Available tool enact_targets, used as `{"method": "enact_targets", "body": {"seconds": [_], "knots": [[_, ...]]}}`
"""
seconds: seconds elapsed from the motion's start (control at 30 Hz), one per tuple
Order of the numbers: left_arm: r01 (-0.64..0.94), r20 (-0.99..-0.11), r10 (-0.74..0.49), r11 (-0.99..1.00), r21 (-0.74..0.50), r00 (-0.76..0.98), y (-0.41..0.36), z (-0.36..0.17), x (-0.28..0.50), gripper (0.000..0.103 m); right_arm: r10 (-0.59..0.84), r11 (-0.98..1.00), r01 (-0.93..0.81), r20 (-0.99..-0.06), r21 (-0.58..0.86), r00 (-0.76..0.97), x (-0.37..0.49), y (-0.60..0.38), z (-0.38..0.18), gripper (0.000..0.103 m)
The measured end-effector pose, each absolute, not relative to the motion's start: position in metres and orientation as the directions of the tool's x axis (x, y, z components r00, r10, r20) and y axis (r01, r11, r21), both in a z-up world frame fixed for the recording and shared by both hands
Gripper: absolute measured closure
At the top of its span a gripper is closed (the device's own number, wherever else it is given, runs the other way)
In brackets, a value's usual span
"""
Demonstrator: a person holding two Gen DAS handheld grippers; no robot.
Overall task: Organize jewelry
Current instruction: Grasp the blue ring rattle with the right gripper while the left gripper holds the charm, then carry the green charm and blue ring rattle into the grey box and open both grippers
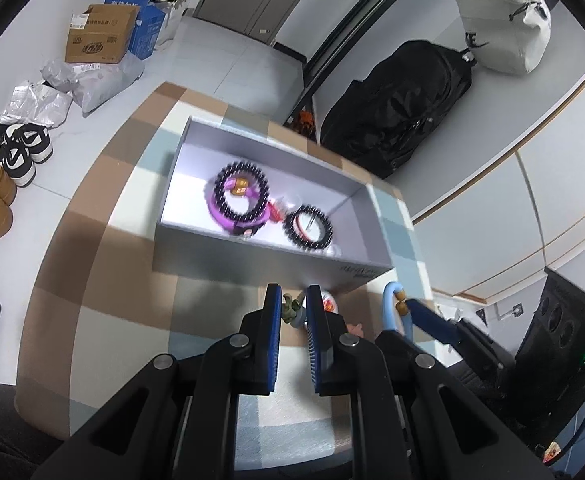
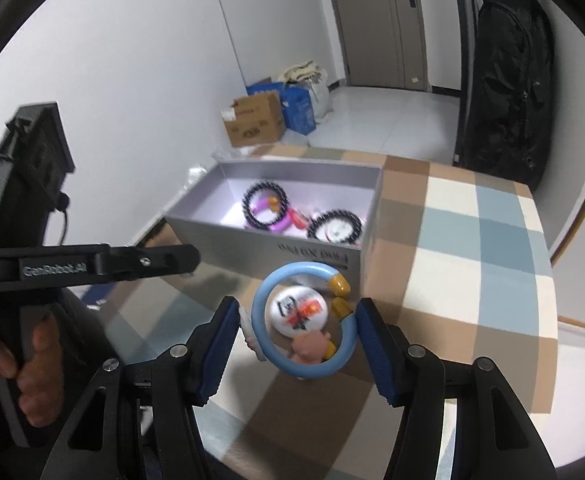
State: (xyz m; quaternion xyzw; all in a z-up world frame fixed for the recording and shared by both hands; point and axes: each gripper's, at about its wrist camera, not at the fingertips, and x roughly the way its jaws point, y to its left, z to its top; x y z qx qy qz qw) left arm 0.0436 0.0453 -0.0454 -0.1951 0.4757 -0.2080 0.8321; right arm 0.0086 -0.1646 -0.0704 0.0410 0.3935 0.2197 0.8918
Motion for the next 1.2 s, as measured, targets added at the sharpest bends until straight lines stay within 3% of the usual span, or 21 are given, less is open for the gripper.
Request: {"method": "enact_targets", "body": {"seconds": [0.47, 1.2], "knots": [[0.14, -0.726, -0.499, 0.856, -0.498, 0.473, 0.037, -0.023, 0.081, 0.095, 0.514, 0.858, -0.365, -0.615, 0.363, 0.598, 0.039, -0.173, -0.035, 0.044], [0.143, -0.771, -0.457, 0.885, -0.443, 0.443, 0.025, -0.043, 0.124, 0.095, 0.564, 0.824, -0.303, -0.638, 0.479, 0.524, 0.108, -0.173, -0.051, 0.044]]}}
